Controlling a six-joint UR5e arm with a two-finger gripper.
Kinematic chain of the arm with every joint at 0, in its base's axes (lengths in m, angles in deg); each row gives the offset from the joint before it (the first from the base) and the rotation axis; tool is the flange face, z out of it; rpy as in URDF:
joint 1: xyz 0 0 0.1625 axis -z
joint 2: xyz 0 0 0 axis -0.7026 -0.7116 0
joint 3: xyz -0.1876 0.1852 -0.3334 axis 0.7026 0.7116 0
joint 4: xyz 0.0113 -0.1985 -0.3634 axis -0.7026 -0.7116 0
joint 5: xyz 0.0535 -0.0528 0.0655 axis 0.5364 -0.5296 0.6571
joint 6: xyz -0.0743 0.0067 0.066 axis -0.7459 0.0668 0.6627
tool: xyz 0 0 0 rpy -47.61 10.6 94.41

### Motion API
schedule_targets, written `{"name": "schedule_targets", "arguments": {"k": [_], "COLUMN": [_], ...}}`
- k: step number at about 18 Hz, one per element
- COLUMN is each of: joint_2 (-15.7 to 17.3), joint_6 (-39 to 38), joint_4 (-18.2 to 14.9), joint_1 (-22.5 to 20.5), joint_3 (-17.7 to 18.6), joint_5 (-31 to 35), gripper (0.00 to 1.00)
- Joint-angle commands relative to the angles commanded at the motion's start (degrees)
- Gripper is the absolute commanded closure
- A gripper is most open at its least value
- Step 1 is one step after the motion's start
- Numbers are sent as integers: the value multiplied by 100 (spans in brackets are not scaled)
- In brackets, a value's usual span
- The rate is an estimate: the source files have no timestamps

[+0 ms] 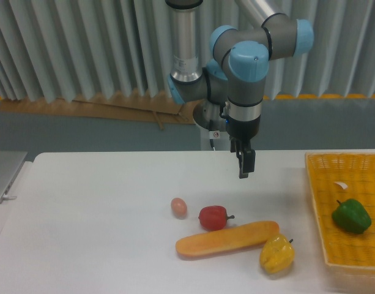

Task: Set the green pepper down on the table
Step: 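Move the open gripper over the green pepper in the yellow basket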

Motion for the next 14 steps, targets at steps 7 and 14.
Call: {"name": "schedule_targets", "arguments": {"k": [7, 14], "joint_2": [-26, -192], "joint_6": [-18, -18], "joint_4": [18, 518], "joint_1": [-237, -712], "joint_3": [36, 89], "joint_5": [133, 203], "gripper": [0, 0]}}
